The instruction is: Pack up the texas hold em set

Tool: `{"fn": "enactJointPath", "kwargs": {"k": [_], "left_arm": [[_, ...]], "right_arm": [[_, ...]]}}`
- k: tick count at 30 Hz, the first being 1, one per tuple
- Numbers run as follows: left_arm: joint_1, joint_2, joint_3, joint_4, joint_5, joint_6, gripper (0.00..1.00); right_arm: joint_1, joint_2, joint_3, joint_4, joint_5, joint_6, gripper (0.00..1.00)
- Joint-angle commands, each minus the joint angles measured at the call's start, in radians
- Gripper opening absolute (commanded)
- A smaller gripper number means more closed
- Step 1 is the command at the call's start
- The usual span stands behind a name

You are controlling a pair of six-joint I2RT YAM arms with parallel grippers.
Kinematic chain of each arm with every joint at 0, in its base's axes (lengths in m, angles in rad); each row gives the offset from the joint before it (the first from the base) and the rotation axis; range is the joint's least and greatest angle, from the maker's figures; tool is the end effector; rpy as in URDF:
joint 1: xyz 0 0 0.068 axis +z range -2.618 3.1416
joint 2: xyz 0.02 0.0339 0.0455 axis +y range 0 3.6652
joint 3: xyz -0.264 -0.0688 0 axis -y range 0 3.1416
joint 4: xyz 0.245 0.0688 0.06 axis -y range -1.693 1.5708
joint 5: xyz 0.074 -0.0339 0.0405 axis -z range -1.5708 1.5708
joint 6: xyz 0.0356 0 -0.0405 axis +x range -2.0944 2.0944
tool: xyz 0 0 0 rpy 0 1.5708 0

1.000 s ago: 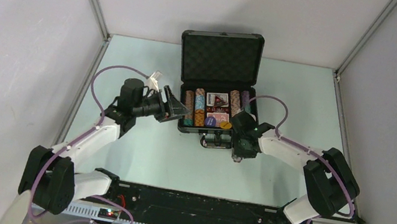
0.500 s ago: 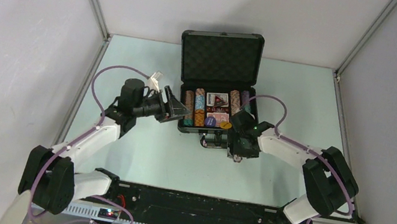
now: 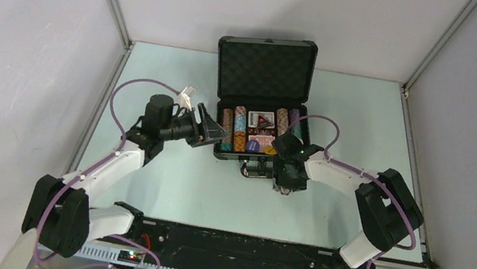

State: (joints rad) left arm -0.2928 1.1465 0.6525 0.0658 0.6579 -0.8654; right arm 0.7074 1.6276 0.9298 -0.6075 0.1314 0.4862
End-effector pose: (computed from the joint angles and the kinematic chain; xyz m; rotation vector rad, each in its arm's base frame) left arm 0.2316 -0.0925 0.2483 -0.1535 2.1804 -1.3610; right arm 0.2234 0.1849 0.1602 -0.2895 2.8336 0.0587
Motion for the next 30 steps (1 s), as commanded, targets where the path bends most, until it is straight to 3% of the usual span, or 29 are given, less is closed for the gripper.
{"fn": "enactJointPath", "kwargs": {"k": [1,13,30], "left_arm": [[-0.007,-0.016,-0.007,0.029,-0.004,-0.006,0.72],[-0.008,-0.014,-0.008,0.029,-0.004,-0.005,0.72],[-0.007,-0.018,-0.007,0.029,-0.007,-0.009,0.72]], "right_arm": [[0.012,0.04,0.012,0.002,0.008,0.023,0.53],[0.026,0.043,0.012,-0.008,0.032,0.023,0.4],[0.016,-0.091,0.041,-0.027,0.032,-0.004,0.47]]}}
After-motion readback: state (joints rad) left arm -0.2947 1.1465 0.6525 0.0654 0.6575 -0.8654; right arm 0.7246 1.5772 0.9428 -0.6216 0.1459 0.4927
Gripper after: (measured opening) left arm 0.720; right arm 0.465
